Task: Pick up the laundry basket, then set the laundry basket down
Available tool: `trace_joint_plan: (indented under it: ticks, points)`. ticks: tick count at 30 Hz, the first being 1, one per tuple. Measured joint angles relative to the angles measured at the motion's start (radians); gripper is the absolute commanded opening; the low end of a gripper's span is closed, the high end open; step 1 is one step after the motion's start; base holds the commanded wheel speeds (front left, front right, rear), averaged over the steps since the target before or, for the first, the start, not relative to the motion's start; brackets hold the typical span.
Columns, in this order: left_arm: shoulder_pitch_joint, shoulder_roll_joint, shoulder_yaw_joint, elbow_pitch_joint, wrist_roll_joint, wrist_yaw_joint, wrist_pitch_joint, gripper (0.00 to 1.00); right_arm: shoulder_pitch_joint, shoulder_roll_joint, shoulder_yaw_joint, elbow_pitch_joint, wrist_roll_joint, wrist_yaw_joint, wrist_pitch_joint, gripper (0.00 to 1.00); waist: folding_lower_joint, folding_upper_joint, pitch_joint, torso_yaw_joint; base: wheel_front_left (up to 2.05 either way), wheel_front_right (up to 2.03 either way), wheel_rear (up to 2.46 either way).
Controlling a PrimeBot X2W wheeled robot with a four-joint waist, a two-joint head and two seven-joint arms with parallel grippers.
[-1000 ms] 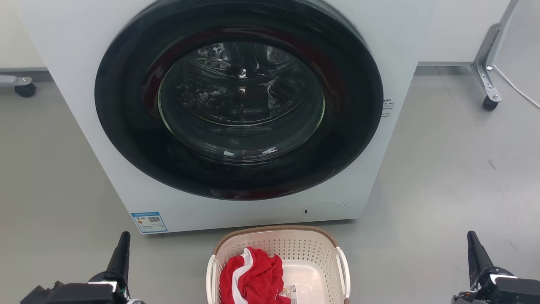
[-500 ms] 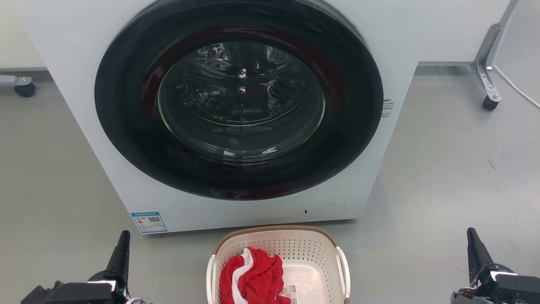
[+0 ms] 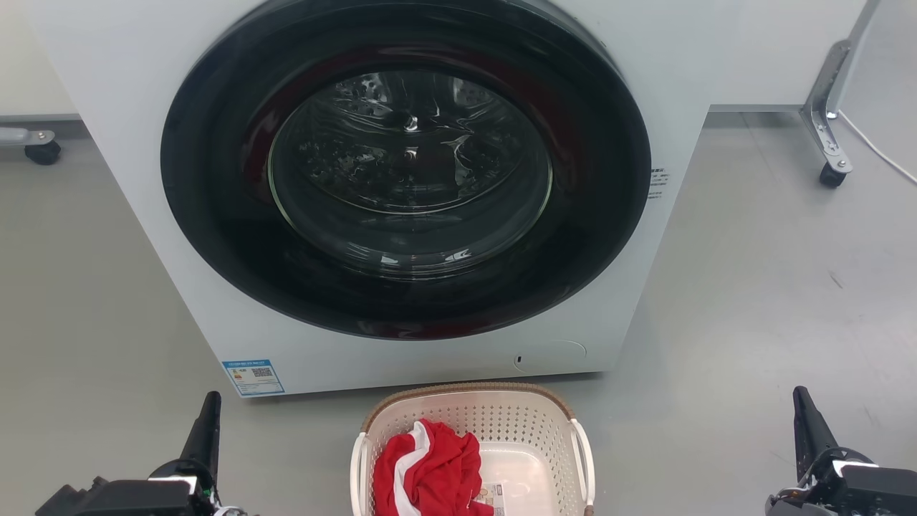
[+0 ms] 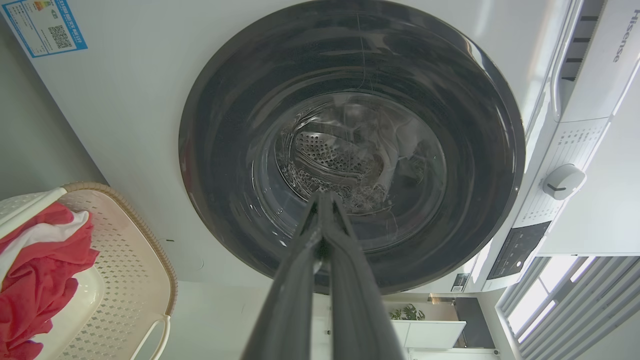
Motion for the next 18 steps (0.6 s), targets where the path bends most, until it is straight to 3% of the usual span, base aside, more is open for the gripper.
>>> trace_joint_plan:
  ticks: [18]
  points:
    - [0.000,0.000,0.000,0.001,0.000,-0.001,0.000,0.00,0.000,0.000,0.000,0.000,0.001,0.000,0.000,0.00,0.0000,0.0001,0.000,0.000,0.00,0.00,0.00]
